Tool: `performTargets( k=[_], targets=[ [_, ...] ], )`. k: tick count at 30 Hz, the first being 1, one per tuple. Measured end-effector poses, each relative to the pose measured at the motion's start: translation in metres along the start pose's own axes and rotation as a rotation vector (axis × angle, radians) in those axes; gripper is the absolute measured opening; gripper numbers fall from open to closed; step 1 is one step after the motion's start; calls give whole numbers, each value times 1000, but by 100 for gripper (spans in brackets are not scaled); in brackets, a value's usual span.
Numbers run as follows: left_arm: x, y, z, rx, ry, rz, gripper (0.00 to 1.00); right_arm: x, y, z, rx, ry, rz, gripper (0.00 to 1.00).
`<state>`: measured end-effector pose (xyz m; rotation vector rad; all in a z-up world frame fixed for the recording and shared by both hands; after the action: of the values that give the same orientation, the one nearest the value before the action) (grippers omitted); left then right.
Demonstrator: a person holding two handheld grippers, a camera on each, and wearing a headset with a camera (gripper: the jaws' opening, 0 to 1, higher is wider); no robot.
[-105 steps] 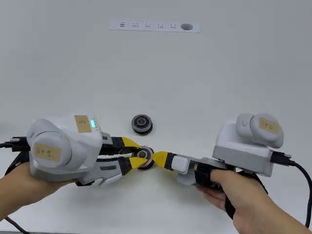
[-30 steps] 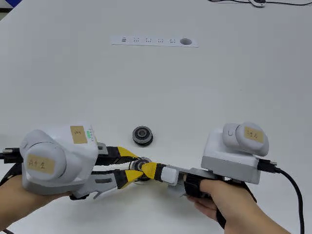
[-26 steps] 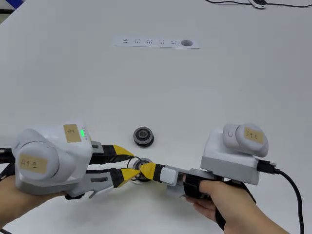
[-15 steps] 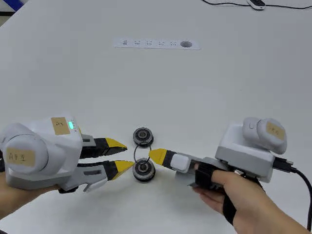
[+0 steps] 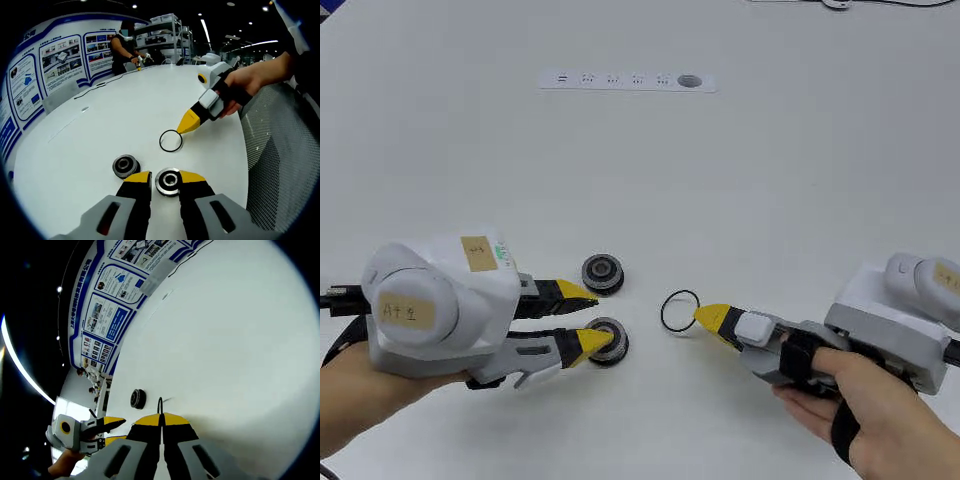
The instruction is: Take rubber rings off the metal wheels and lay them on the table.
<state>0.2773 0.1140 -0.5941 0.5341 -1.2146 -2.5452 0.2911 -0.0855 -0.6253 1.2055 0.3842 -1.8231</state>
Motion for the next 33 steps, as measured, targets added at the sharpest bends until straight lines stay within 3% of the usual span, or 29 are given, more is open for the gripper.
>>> performTargets(
  k=[10, 16, 24, 26, 33],
  targets=[
    [1, -2, -4, -11, -14, 3, 21, 2, 1, 0, 5, -37, 31, 2],
    [2, -3, -5, -14, -15, 1, 21, -1, 7, 2, 37, -64, 120, 6],
    [3, -5, -5, -19, -18, 2, 21, -6, 16, 7, 102, -45, 159, 10],
    [2, -5, -5, -19, -16, 2, 21, -5, 16, 5, 83, -48, 152, 11],
    [2, -4, -6, -17, -17, 3, 21, -6, 16, 7, 101, -34, 141, 12]
  ],
)
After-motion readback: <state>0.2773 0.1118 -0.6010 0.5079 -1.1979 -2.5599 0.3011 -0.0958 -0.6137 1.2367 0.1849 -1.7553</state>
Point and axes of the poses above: the centre of the closed fingertips' face, and the gripper's own axes: z roughly backward along the fingers, x roughly to its right, y roughly out of its top, the point moved 8 cm from there along z, roughly backward along the fingers, and after that the axes turned 11 degrees about -z, right-handed, at the moved point
